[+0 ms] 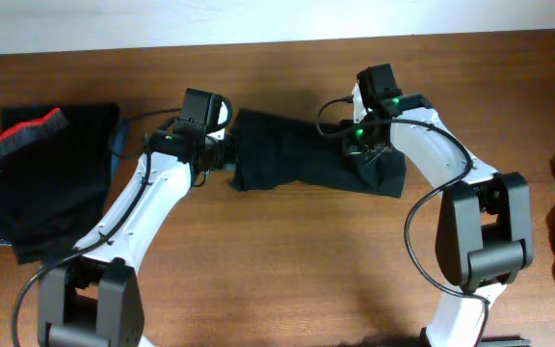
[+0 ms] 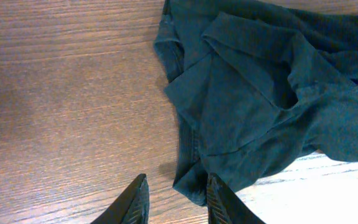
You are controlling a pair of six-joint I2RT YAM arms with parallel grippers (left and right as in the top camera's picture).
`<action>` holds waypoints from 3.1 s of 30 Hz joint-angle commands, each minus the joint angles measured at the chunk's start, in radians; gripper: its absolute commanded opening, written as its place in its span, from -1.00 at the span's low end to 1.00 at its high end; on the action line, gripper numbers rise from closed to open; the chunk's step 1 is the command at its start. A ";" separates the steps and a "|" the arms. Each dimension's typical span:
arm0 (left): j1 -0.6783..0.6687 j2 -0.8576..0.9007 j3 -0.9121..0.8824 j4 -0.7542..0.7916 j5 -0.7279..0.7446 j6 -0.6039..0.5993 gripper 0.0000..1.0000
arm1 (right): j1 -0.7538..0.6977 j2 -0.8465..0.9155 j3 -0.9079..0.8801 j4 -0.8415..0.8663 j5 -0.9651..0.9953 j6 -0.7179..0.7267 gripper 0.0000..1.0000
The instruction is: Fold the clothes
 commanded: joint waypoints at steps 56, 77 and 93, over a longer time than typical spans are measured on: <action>0.004 -0.006 0.010 0.004 -0.010 0.009 -0.39 | -0.084 0.118 0.050 -0.288 -0.174 -0.196 -0.49; 0.004 -0.006 0.010 0.007 -0.010 0.009 -0.38 | -0.094 0.023 0.147 -0.320 -0.170 -0.213 -0.19; 0.004 -0.006 0.010 0.006 -0.010 0.009 -0.38 | -0.042 0.071 0.043 -0.147 -0.148 -0.177 -0.18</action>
